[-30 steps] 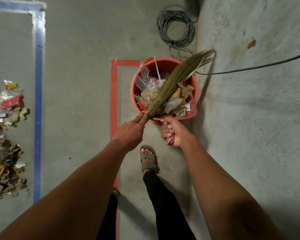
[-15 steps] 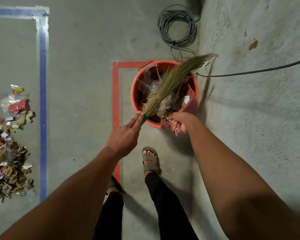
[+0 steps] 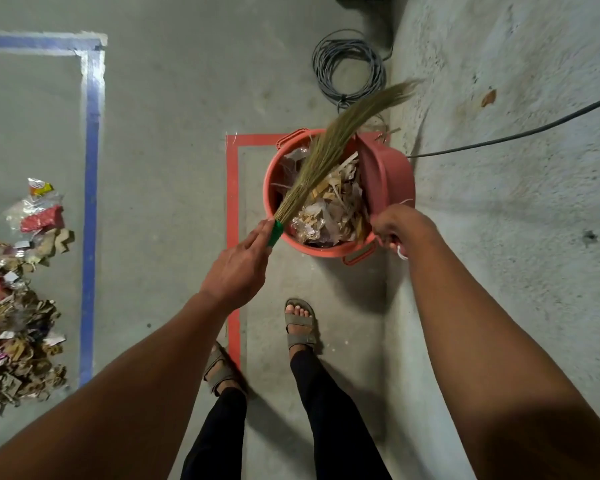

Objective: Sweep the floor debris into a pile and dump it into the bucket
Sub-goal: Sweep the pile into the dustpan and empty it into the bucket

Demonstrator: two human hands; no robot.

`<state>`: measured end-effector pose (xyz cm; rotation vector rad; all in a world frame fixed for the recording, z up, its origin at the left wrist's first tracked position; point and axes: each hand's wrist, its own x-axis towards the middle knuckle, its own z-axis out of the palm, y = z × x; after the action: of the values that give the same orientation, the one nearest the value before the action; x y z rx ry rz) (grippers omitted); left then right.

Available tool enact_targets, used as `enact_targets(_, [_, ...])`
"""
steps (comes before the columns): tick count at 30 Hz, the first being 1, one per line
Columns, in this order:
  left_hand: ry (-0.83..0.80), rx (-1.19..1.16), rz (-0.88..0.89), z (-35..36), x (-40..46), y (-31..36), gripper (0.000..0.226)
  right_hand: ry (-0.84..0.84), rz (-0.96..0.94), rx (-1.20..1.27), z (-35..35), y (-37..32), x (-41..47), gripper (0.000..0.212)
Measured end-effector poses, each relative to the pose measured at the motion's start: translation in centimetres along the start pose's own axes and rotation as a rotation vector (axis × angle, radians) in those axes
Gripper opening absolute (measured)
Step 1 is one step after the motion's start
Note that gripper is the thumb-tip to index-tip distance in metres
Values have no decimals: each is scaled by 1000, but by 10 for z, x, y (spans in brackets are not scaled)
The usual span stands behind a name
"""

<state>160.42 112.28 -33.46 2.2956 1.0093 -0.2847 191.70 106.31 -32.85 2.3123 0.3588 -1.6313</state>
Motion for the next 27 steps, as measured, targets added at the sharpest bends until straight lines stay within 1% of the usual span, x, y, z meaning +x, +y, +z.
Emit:
enact_targets(3, [31,-32,-34,-6,-5,-2,58,158,-56,-32,0,1,-9,16])
enact_targets(5, [52,-48,-49,-10,-8,-3,57,194,-67,-38,4,0,-17,12])
enact_targets(8, [80,-70,-82,-15,-10,-9,58,138,-96,-98,12,-9,-29,19])
enact_targets(11, [99,-84,-95,-16,-9,-20,58,49,-94,-136,25,-27,-27,20])
enact_targets(14, [125,-111,-94,-15,-5,-32,57,-32,-61,-260,41,-49,-16,13])
enact_targets(16, [142,-109,-121,-13,0,-40,56,-17,-38,-321,51,-65,-6,12])
enact_targets(18, [154,-116,-171,-9,7,-47,56,61,-84,-362,59,-74,9,14])
enact_targets(20, [170,-141,-212,-3,15,-56,57,100,-117,-405,66,-84,25,16])
enact_targets(22, [193,-156,-242,4,26,-65,57,104,-133,-397,72,-93,45,9])
enact_targets(23, [203,-156,-258,10,34,-71,57,86,-113,-375,75,-102,57,10])
enact_targets(25, [223,-156,-283,23,49,-84,56,35,-73,-377,80,-111,79,16])
enact_targets(26, [229,-157,-296,29,55,-90,56,22,-87,-363,83,-113,93,18])
enact_targets(27, [230,-155,-306,35,61,-95,56,16,-101,-317,86,-111,104,28])
